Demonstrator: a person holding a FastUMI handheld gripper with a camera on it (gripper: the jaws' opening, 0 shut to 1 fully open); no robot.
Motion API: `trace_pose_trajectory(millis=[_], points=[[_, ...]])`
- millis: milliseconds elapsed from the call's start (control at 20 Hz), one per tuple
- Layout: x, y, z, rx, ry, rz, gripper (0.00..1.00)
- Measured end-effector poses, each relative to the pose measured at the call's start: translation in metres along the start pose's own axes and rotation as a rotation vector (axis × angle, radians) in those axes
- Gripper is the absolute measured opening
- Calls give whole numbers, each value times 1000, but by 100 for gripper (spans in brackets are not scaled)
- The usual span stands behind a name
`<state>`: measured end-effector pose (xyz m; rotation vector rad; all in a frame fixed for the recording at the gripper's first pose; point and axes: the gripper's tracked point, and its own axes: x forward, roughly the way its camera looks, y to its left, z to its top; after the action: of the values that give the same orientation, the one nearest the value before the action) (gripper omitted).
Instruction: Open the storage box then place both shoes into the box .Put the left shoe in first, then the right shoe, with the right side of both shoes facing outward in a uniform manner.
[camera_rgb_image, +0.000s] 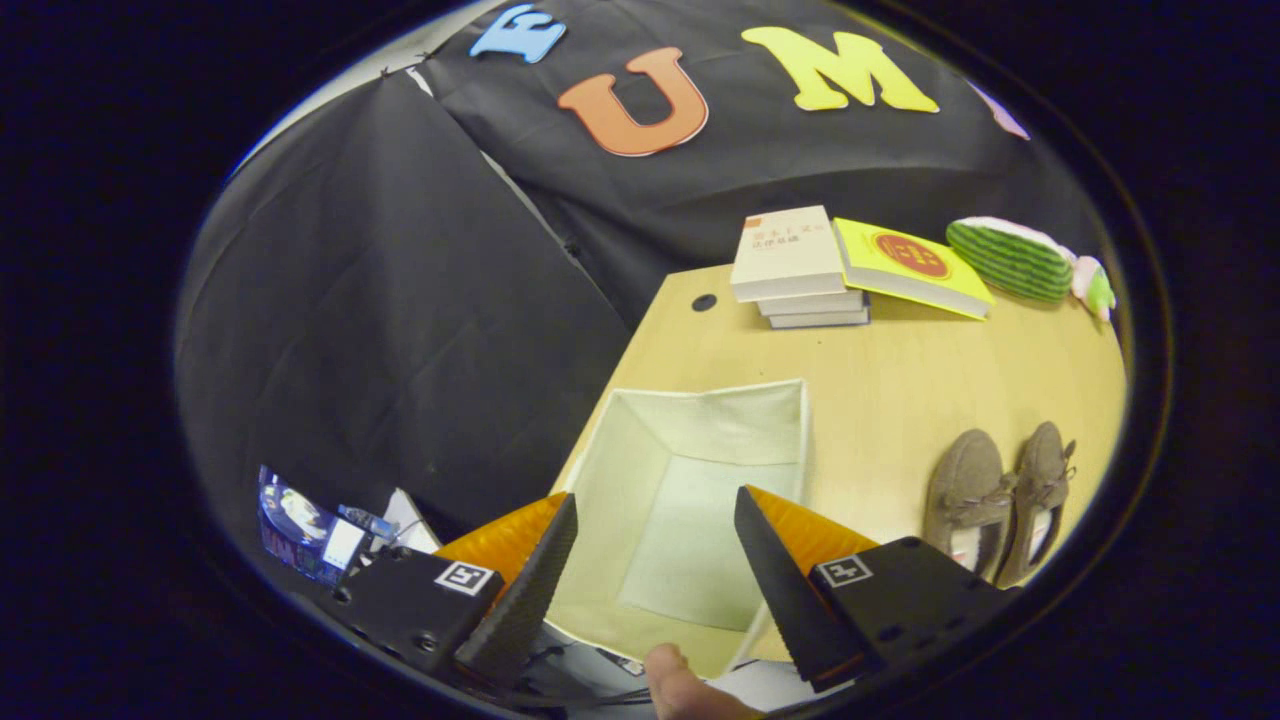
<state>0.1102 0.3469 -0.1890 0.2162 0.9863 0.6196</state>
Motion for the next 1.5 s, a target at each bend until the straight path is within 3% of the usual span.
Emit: trace_pose_trajectory(millis=[200, 400, 750, 950, 1100, 1300, 1500], points=[[-29, -72, -6, -83, -5, -149, 100], [-51, -143, -17, -68, 26, -266, 100], [-53, -248, -47, 26, 142, -420, 100], [-32, -276, -73, 19, 235, -442, 99], [-13, -283, -86, 23, 288, -416, 91], [-2, -284, -91, 3, 333, -414, 58], [-8, -285, -104, -26, 388, -455, 49]])
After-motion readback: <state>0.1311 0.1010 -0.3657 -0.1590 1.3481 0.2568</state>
